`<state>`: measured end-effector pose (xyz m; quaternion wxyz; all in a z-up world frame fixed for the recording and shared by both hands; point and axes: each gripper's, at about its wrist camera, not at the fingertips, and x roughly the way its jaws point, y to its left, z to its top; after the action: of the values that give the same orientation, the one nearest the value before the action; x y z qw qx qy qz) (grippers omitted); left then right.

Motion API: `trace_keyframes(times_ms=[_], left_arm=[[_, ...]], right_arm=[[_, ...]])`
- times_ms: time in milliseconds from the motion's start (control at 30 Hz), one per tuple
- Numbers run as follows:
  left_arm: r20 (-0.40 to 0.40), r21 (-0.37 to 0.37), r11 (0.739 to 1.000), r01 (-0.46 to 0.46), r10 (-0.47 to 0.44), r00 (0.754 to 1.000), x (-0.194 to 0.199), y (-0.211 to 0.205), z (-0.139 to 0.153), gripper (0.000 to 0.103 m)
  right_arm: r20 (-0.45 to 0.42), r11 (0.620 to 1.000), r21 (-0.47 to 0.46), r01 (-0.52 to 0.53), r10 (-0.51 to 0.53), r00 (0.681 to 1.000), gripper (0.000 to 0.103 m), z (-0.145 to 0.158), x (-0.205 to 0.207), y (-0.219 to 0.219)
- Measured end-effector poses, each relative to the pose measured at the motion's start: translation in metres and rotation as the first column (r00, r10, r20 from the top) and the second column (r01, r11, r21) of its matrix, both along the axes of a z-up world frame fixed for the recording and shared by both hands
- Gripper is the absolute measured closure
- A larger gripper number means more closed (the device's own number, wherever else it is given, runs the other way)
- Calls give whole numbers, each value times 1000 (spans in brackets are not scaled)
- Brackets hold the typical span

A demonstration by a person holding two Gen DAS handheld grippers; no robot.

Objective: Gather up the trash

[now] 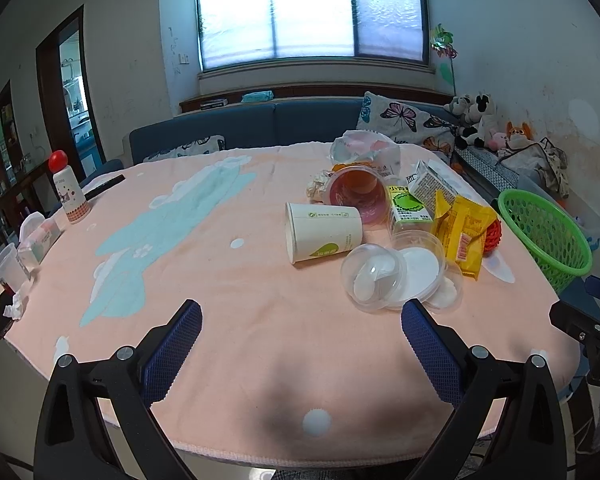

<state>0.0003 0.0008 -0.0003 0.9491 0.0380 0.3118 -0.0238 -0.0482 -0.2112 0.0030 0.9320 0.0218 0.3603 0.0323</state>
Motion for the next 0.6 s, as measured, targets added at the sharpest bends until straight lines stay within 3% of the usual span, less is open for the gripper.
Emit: trace_keyframes(times_ms=[600], left_arm=[[9,-2,1000,-2,2,1000,1,-3,6,6]], right_arm=[[10,1000,6,-1,1,1000,4,2,0,0]])
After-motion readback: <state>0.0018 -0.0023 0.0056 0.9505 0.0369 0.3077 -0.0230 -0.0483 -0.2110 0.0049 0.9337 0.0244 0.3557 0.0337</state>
